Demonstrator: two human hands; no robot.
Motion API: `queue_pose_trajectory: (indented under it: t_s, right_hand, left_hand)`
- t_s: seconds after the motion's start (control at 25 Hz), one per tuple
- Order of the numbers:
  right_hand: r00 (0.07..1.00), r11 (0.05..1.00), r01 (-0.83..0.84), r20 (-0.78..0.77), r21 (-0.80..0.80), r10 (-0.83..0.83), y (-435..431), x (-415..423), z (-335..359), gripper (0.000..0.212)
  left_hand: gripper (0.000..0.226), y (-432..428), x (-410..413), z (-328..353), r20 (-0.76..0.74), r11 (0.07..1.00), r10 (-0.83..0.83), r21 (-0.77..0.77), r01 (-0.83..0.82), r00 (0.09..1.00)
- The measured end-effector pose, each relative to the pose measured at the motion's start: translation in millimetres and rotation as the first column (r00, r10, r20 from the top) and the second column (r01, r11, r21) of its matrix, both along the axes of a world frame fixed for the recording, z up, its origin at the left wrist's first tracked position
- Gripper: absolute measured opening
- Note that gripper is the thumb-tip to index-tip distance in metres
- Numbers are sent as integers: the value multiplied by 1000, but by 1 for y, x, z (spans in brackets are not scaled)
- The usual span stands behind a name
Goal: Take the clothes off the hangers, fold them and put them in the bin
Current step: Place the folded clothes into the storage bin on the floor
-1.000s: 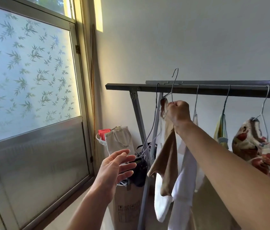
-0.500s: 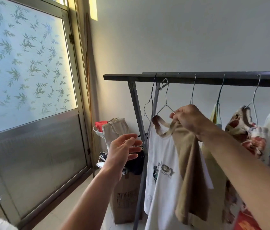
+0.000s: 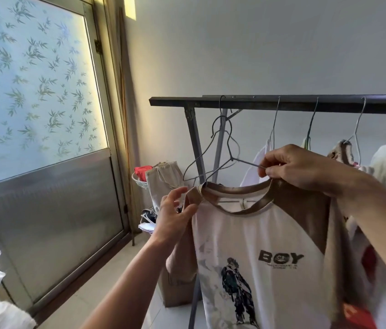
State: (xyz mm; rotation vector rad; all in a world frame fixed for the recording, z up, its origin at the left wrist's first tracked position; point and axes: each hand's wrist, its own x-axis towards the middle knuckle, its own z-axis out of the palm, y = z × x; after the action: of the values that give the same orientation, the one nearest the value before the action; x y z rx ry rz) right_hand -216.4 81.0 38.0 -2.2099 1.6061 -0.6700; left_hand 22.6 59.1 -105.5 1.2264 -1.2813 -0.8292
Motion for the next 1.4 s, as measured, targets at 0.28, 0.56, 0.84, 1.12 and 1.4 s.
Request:
queue_pose_trajectory:
  t_s: [0.28, 0.56, 0.84, 1.12, 1.4]
  right_hand:
    - [989, 993, -91, 112, -72, 99, 4, 7, -2, 25]
    - [976, 972, -171, 106, -163, 189, -6, 23, -13, 25]
    - [949, 932, -240, 137, -272, 284, -14, 46, -22, 13]
    - [819, 920, -275, 434, -278, 376, -22, 71, -40, 12]
    - [852, 948, -209, 431, -239, 296, -27, 63, -39, 20]
  left_hand:
    - [18, 19, 29, 19, 53, 952, 41, -306, -23, 998]
    - [13, 29, 57, 38, 116, 911, 221, -378, -163, 968]
    - [12, 40, 56, 47, 146, 871, 250, -466, -157, 957]
    - [14, 41, 59, 49, 274, 865, 286, -486, -124, 918]
    - [14, 44, 64, 52, 298, 838, 437, -478, -263, 849]
